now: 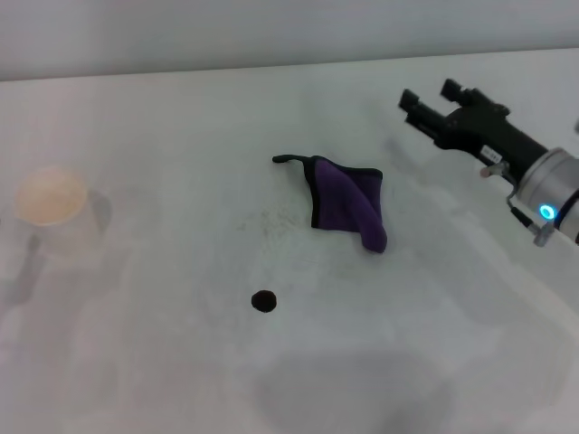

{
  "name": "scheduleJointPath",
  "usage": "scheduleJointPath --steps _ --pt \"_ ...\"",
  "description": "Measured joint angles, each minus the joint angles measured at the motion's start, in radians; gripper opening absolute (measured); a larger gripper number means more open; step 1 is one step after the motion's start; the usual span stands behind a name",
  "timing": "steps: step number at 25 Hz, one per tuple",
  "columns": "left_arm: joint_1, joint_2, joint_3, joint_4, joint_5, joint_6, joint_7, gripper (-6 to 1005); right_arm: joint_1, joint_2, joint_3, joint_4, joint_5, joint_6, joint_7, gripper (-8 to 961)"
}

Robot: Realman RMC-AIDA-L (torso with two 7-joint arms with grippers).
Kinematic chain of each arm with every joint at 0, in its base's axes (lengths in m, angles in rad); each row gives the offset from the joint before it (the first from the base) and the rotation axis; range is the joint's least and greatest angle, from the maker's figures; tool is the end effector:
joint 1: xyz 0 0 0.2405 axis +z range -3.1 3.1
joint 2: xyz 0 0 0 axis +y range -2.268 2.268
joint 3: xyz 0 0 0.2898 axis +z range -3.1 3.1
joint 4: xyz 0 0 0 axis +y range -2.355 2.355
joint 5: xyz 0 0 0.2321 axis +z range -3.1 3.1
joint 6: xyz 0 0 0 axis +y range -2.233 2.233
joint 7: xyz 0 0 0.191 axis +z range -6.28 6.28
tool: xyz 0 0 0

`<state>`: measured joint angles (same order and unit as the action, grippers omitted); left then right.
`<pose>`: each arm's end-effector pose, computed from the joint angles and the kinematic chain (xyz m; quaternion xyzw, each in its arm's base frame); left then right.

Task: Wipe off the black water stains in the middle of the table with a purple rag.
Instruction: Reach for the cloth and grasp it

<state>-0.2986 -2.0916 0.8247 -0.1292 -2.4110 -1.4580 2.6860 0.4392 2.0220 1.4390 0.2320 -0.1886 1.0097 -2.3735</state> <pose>-0.4058 0.2974 -0.0553 -0.6619 -0.3357 -0.3705 0.5584 0.3512 0.4139 -0.0660 -0.7635 0.3378 0.3407 0.4322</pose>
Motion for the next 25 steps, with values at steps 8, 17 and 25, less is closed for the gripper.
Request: scheduleJointPath --steps 8,17,25 --pt "-0.001 0.001 -0.082 0.035 -0.004 -0.018 0.015 892 0.118 -0.061 -0.108 0.051 -0.211 -0.016 0.247 815" --pt "-0.015 0.002 -0.087 0.035 -0.029 -0.011 0.013 892 0.201 -0.154 -0.096 0.307 -0.675 -0.194 0.691 813" --pt "-0.029 0.002 -0.089 0.034 -0.04 0.035 0.002 892 0.199 -0.167 0.015 0.621 -1.327 -0.246 1.233 812"
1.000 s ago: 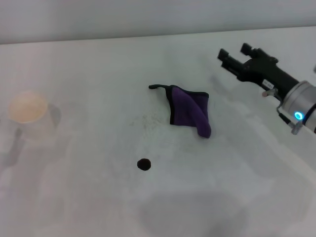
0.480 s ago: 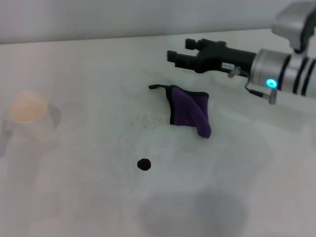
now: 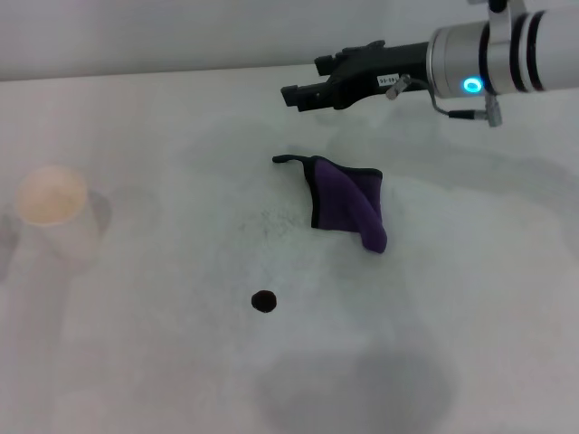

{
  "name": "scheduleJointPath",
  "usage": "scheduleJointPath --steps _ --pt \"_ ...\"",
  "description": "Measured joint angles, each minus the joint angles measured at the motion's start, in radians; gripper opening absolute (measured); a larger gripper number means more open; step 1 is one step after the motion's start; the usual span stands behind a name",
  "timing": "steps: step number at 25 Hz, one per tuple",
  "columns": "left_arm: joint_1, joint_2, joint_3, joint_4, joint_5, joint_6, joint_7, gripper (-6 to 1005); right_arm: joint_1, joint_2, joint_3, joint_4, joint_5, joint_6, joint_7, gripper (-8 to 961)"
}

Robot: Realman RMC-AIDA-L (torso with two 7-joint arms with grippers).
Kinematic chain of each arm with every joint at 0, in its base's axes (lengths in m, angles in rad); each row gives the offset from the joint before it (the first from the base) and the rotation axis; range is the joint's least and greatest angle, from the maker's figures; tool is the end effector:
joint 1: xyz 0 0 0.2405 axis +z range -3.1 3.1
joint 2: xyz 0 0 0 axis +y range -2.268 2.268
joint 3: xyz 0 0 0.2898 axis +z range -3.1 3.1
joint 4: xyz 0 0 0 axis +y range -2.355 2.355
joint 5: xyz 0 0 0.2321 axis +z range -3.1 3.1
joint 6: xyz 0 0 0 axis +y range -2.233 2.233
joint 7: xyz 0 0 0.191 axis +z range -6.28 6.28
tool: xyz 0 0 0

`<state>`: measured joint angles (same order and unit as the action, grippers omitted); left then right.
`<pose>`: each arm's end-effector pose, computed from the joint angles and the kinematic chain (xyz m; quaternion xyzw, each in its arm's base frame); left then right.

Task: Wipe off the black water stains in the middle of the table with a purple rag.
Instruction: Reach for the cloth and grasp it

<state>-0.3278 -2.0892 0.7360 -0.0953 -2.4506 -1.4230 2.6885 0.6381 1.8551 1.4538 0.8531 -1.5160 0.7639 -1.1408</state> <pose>-0.4119 0.3195 -0.0312 -0.6232 -0.3316 -0.3761 0.6002 0.2113 0.4881 -0.0650 -0.9211 0.2744 0.1338 0.2417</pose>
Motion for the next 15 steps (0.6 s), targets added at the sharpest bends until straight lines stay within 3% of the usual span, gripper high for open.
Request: scheduleJointPath --steps 3,8,15 --pt "-0.011 0.0 0.0 -0.005 -0.001 0.006 0.0 892 -0.019 0.044 0.086 0.139 -0.328 0.071 0.218 812" --pt "-0.02 0.0 0.0 -0.001 -0.001 0.007 -0.001 893 -0.06 0.158 0.219 0.348 -0.764 0.241 0.419 811" --pt "-0.028 0.003 0.0 0.0 -0.002 0.007 -0.001 893 -0.074 0.155 0.144 0.396 -0.847 0.299 0.554 810"
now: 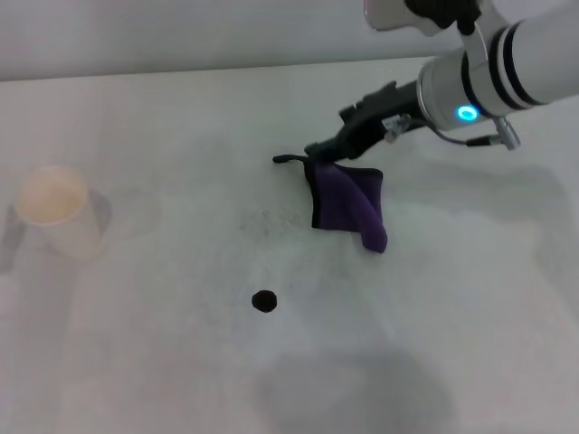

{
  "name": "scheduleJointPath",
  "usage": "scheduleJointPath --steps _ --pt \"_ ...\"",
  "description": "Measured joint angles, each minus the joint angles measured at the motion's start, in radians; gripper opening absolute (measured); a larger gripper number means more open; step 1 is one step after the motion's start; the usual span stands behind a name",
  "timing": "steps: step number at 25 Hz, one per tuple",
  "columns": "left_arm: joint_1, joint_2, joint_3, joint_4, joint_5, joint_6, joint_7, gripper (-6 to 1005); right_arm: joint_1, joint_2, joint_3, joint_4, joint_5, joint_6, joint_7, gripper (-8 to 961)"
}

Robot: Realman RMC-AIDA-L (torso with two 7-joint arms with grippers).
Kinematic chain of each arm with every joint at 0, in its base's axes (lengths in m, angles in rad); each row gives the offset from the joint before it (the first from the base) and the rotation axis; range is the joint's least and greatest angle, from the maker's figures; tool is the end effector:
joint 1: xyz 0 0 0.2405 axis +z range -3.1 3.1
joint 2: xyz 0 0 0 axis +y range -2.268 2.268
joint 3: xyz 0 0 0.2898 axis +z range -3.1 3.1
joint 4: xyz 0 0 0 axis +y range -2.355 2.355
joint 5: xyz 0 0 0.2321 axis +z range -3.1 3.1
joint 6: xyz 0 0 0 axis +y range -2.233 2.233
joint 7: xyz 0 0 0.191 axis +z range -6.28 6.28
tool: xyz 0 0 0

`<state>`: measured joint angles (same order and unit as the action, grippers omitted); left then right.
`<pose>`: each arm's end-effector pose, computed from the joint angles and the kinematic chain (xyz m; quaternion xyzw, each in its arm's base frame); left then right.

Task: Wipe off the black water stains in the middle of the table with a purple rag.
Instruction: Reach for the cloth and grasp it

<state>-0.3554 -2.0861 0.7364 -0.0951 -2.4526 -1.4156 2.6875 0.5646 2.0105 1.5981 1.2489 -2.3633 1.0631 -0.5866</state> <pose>-0.4050 0.3312 -0.0301 -0.6275 -0.3249 -0.3814 0.5960 0.2004 0.4510 -0.0739 -0.9213 0.2894 -0.0278 0.2582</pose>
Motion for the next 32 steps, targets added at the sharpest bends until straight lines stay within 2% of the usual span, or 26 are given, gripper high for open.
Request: scheduleJointPath --steps 12,26,28,32 --pt "-0.016 0.0 0.0 0.0 0.0 0.002 0.0 893 0.02 0.004 -0.032 -0.146 -0.016 -0.029 0.001 809" --pt "-0.026 0.001 0.0 0.0 0.0 0.001 0.0 892 0.061 0.008 -0.059 -0.246 -0.016 -0.082 0.002 808" --pt "-0.026 0.001 0.0 0.0 0.0 0.001 0.0 892 0.062 0.009 -0.063 -0.249 -0.016 -0.088 0.001 671" --pt "-0.029 0.001 0.0 0.0 0.0 0.007 0.001 892 0.066 0.009 -0.084 -0.254 -0.015 -0.114 0.001 563"
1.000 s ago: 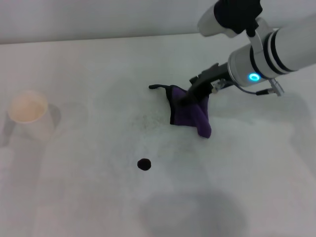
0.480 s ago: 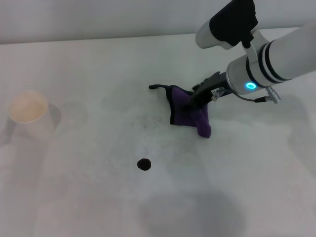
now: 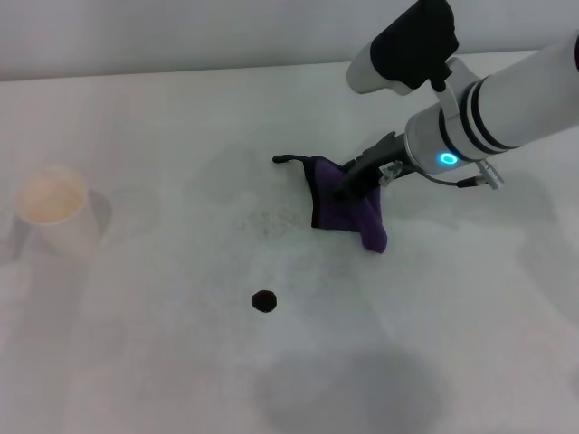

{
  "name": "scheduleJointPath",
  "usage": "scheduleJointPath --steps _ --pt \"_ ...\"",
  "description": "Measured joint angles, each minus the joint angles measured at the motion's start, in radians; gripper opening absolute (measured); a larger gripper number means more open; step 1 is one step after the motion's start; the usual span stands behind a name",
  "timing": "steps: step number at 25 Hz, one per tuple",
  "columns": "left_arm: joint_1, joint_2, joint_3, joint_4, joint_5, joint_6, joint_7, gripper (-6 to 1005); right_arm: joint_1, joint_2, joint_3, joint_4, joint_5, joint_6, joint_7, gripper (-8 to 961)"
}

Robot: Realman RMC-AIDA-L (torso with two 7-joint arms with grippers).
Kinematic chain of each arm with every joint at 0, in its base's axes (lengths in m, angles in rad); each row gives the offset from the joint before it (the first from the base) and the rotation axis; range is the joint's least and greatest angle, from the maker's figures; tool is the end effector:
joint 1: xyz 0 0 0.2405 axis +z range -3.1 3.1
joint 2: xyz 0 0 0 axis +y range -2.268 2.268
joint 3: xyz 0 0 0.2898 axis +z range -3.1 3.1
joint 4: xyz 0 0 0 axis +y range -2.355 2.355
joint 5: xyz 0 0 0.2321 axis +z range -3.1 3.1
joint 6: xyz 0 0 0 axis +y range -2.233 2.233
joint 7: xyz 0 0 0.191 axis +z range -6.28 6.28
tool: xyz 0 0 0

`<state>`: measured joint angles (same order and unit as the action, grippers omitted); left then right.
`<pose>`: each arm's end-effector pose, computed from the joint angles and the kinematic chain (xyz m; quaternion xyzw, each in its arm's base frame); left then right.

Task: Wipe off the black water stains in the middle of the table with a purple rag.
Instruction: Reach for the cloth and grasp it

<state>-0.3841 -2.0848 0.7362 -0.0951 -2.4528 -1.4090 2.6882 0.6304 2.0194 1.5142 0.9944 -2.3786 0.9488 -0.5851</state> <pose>-0.3968 0.3430 -0.0301 -0.6325 -0.3175 -0.3871 0.5911 0.2437 0.4506 -0.1152 -0.9128 0.3151 -0.0848 0.2454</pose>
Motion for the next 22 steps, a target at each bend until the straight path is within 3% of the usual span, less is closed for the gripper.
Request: scheduleJointPath --steps 2,18,22 --pt "-0.005 0.0 0.0 0.0 0.0 0.013 0.002 893 0.01 0.0 -0.01 -0.015 -0.001 -0.009 0.0 509" --pt "-0.012 0.002 0.0 0.02 0.001 0.045 0.0 893 0.048 -0.002 -0.03 -0.073 -0.011 -0.026 0.007 403" --pt "-0.01 0.002 0.0 0.023 0.005 0.045 -0.001 893 0.048 -0.002 -0.03 -0.074 -0.015 -0.032 0.007 324"
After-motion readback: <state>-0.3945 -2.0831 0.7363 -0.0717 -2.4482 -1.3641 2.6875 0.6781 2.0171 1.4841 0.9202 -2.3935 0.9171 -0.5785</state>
